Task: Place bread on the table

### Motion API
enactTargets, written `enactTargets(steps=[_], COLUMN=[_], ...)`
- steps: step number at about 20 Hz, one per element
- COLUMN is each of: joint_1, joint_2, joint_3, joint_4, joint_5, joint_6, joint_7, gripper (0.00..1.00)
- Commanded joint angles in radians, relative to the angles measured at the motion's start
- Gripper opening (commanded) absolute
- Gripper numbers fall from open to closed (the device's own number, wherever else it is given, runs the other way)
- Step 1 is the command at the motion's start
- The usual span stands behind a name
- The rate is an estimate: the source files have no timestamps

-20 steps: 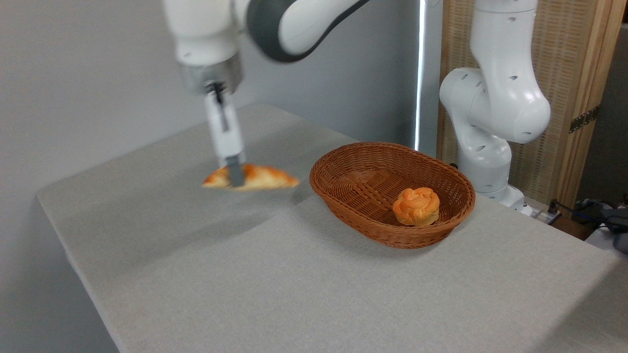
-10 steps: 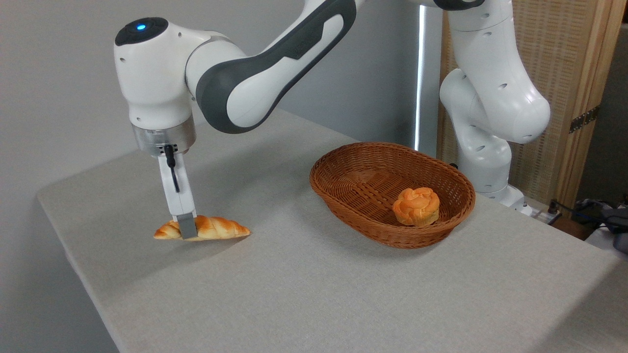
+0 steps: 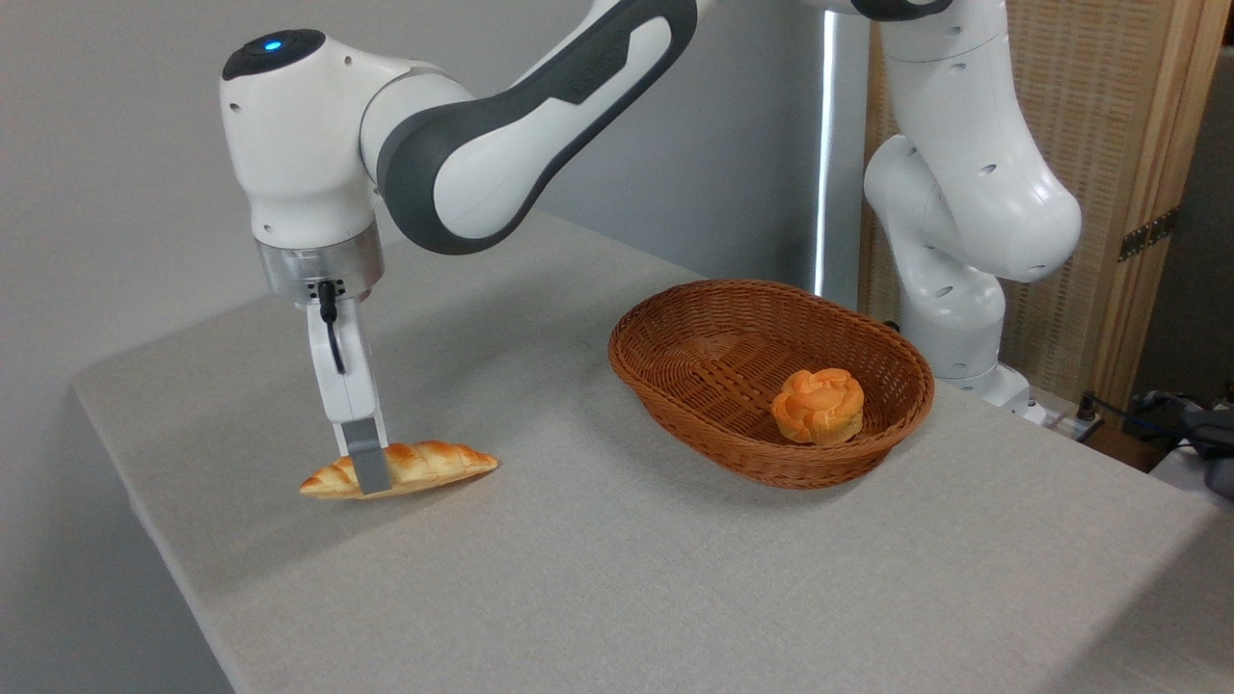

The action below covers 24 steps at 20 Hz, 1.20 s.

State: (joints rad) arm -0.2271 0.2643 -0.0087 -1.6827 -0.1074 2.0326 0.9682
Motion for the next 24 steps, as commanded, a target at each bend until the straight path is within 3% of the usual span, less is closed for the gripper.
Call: enactTargets(steps=[1,9,15,21,22,24], joint_1=[-0.001,0.015,0.046,0.132,0.138,0.138], joint_2=[-0.011,-0.062,-0.192,-0.243,-0.247,-0.247], joint_3=[0.0,0.015,0.015,-0.004,-0.004,-0.007], joint_4=[0.006,0.008,0.008,0.06,0.072,0.098], joint_5=[0.014,0.011,0.012,0.02,0.035,0.118], joint_6=[0.003,-0.011,-0.263,-0.388,-0.411,-0.434], joint_7=[-0.016,-0.02,-0.089,-0.301,-0.302,-0.306], gripper=[1.0,1.0,1.0,1.0,1.0,1.0])
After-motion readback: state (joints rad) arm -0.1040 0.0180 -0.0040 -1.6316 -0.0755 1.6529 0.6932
